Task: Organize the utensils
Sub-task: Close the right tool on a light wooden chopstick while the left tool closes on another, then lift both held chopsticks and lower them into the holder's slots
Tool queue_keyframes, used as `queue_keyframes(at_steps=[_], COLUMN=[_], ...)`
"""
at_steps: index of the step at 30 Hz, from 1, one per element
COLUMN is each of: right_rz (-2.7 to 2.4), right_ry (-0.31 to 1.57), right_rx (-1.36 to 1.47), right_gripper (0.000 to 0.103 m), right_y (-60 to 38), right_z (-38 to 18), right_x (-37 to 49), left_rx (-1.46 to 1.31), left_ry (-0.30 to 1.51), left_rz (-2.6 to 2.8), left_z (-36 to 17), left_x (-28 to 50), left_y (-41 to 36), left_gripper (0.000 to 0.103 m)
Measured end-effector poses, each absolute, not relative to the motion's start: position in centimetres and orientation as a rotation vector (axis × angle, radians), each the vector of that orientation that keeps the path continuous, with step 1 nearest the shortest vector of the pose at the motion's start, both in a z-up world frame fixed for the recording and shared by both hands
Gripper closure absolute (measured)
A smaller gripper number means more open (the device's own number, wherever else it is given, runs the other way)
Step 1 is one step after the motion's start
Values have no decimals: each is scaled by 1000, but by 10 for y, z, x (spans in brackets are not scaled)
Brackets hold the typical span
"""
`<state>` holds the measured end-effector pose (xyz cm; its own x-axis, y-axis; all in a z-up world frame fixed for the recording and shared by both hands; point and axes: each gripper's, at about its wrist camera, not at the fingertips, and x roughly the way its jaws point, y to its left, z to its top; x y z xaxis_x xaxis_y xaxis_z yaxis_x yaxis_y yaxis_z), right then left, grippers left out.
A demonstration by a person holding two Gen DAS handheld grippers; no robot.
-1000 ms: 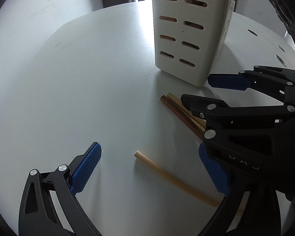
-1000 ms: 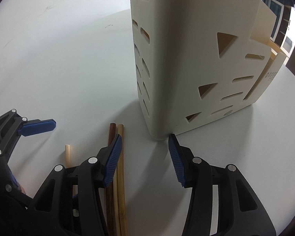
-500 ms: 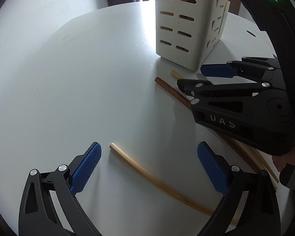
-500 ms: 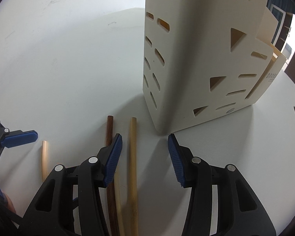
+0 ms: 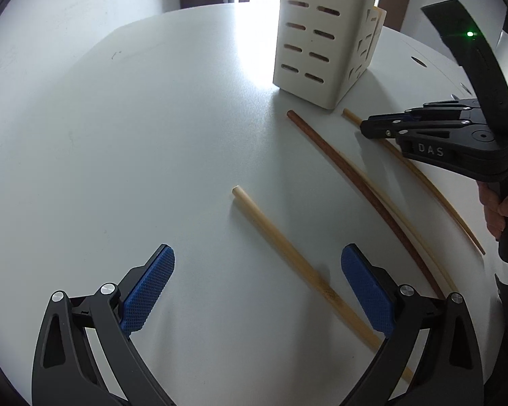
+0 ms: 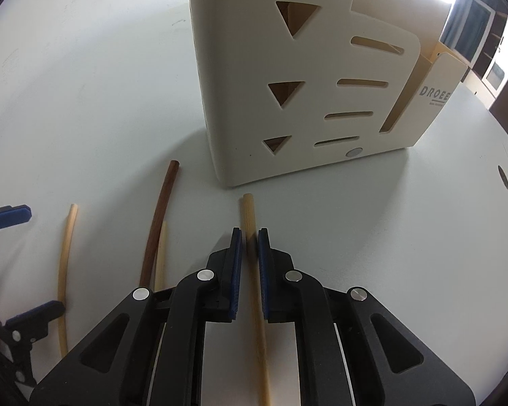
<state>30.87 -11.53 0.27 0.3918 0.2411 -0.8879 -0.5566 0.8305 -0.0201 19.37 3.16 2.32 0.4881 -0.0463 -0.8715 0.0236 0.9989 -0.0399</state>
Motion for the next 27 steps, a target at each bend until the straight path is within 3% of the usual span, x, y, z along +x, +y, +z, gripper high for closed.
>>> queue_keyframes(at_steps=[8,13,19,23,27], right_rz=[521,545,564,547,564], right_ry=[1043,1045,1045,1034,975], right_rx=[-355,-383,-361,-337,-260], right_gripper=[92,92,93,96,96], right_y=[-113,-103,-106,-113,-126], right_z=[14,20,14,13,37], right_x=[317,321,335,340,341], left_rx=[17,20,-18,-133,-249], left_ry=[1051,1022,1009,1007,962], left_rz=[-26,-51,-75,-110,-112], left_z=[17,14,15,13,18], left_x=[213,201,211,213,208], left_y=[34,10,6,23,45], left_gripper=[11,40,87,96,97])
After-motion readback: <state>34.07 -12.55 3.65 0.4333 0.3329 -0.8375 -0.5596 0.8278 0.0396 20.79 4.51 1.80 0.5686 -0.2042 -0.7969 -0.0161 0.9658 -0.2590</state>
